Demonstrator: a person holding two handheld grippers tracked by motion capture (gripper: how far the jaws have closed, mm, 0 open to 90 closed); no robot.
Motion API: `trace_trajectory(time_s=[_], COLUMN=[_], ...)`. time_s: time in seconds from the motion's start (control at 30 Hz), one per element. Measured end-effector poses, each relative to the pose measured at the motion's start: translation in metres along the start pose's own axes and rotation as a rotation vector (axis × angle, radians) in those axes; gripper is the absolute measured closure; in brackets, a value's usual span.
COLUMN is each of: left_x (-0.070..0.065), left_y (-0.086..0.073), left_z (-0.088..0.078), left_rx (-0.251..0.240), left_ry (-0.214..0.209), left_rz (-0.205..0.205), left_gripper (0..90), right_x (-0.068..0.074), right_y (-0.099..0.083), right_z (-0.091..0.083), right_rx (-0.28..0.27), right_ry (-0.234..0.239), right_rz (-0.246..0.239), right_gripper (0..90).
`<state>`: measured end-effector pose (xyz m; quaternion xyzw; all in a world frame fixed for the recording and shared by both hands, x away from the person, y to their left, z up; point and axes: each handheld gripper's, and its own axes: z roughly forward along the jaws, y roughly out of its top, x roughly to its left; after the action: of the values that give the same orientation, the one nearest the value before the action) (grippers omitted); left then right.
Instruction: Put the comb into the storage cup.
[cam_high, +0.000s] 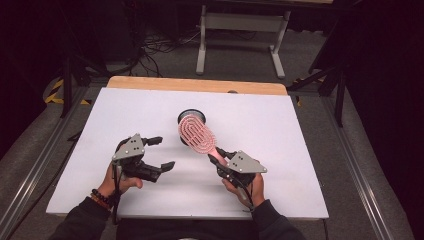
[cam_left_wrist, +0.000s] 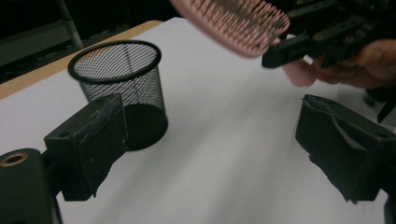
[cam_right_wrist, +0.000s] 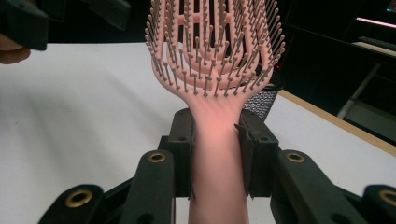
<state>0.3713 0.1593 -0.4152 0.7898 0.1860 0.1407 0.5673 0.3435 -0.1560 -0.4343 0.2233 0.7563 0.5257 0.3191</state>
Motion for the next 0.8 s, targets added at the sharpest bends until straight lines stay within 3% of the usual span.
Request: trace_trajectory(time_s=[0.37,0.5,0.7,0.77,0.8], left_x=[-0.005,-0.006,-0.005,-0.005,-0.005], left_y=[0.01,0.013,0.018,0.019,0.02], left_z=[0.017,0.021,0.022,0.023,0.024], left_rx=[-0.044,-0.072,-0.151,-0.158,-0.164], left_ry=[-0.047,-0.064,-0.105,-0.098,-0.093], left_rz=[-0.042,-0.075,-0.179,-0.191,-0.206], left_gripper=[12.7,14.3,17.7,19.3,20.2], right_x=[0.009,0.012,0.02,0.021,0.024], right_y=[0.001,0.0,-0.001,-0.002,-0.002], right_z=[0.001,0.001,0.004,0.004,0.006], right_rx=[-0.017,-0.02,-0.014,-0.013,-0.013], right_ry=[0.01,0.013,0.01,0.008,0.002], right_rz=[-0.031,-0.043,-0.084,-0.088,-0.113], right_gripper=[69.5,69.4,69.4,69.4,69.4])
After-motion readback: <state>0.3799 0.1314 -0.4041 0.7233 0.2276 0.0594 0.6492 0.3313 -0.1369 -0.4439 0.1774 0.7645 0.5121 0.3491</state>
